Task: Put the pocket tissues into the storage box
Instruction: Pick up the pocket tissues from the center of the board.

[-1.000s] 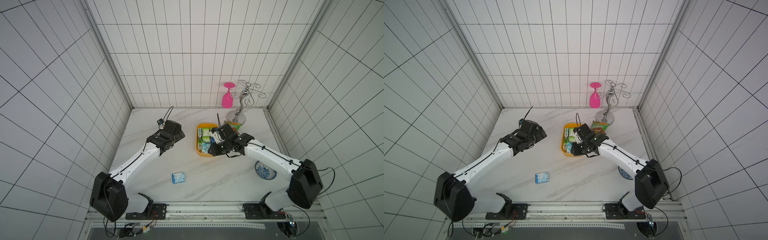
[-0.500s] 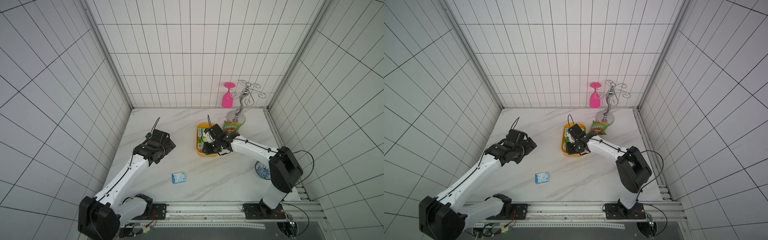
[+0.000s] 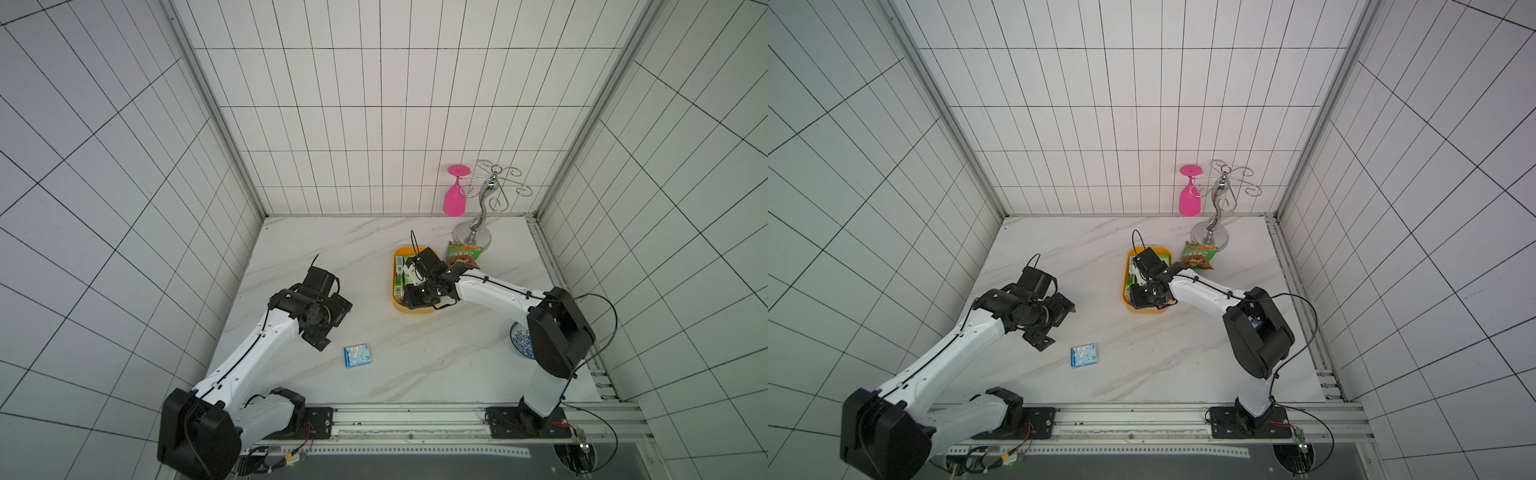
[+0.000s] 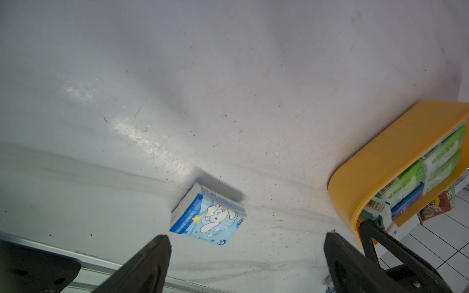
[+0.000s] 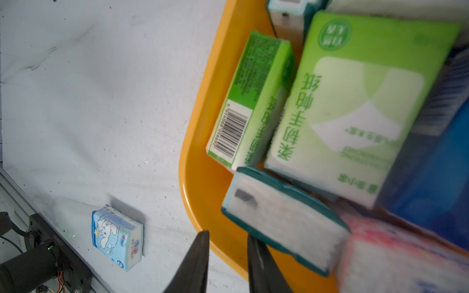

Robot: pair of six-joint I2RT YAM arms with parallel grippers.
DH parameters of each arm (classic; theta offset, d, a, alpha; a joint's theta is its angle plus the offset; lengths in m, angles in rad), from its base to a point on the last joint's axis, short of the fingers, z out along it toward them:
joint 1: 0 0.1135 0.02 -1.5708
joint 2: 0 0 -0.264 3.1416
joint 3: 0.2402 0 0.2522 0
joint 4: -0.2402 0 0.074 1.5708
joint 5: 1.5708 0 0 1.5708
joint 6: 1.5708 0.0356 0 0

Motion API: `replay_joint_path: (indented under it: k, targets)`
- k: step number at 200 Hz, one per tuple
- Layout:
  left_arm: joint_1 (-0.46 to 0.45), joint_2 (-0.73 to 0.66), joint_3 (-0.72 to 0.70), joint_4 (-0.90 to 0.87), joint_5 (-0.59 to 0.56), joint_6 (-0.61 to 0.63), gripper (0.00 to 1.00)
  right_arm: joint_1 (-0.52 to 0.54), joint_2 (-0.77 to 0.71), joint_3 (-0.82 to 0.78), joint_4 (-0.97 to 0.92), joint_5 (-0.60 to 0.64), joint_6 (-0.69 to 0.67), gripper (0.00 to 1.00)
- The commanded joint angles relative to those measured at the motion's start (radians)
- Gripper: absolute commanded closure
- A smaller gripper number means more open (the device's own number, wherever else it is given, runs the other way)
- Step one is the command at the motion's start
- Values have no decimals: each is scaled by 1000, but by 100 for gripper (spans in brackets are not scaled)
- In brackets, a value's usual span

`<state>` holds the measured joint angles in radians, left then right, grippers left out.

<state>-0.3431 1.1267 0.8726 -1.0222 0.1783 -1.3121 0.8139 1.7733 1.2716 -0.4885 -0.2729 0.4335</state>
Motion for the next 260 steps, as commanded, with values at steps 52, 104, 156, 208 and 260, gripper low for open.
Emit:
replay_joint_path:
  k: [52,104,156,208,260]
  targets:
    - [-91,-96,-119,-40,78,-336,3,13,-269,14,-116,128,-23,51]
    - [-213,-189,-240,89,12,-735,3,13,-291,-8,-153,158,-32,48]
    - [-234,-41,-231,204,-15,-782,3,13,-310,-27,-166,179,-38,49]
    - [-234,143,-169,279,22,-759,3,12,-336,-45,-197,230,-49,48]
    - [-235,200,-181,266,16,-770,7,10,-349,-61,-205,256,-49,49]
